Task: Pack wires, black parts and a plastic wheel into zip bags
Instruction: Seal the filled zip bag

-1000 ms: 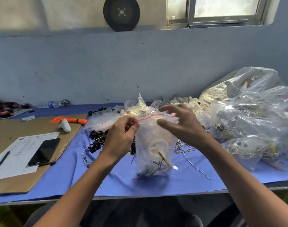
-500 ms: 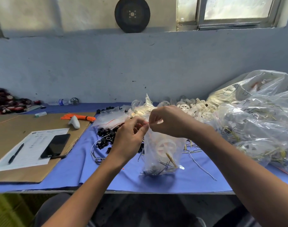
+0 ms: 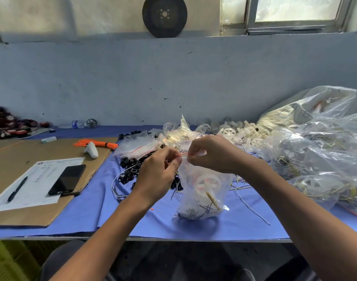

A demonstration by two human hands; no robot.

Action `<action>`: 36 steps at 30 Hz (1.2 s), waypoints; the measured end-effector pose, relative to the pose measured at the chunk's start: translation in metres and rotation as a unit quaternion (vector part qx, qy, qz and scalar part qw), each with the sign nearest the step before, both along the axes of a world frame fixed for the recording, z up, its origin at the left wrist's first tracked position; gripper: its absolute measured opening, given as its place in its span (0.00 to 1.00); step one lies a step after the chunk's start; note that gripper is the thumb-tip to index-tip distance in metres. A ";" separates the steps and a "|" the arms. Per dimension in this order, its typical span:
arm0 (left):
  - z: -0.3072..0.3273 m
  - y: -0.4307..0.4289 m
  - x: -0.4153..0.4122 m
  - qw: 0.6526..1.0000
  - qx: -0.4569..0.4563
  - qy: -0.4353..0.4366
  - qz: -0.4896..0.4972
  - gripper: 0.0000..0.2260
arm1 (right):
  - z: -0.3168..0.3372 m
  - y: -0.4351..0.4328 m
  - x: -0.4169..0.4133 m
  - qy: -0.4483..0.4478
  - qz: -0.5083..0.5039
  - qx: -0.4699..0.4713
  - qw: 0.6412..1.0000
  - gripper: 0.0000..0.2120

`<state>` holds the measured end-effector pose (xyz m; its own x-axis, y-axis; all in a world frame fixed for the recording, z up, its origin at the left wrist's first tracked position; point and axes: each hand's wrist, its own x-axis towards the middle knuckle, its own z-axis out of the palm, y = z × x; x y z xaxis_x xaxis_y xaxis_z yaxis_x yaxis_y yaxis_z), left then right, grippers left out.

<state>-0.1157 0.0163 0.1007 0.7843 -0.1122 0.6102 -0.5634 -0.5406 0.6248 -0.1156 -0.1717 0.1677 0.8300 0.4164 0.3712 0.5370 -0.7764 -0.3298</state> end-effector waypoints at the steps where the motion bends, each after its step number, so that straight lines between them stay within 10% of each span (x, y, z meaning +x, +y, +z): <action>1: 0.001 -0.001 0.000 1.000 0.007 -0.005 0.001 0.02 | 0.000 0.000 0.000 -0.003 0.003 0.002 1.000 0.04; 36: 0.019 -0.021 0.002 0.984 0.168 -0.039 0.046 0.03 | -0.011 -0.026 0.005 -0.071 -0.038 -0.053 0.995 0.04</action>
<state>-0.1134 -0.0046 0.1194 0.7527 -0.2480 0.6098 -0.5412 -0.7605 0.3588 -0.1104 -0.1973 0.1569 0.8028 0.3975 0.4443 0.5106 -0.8432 -0.1682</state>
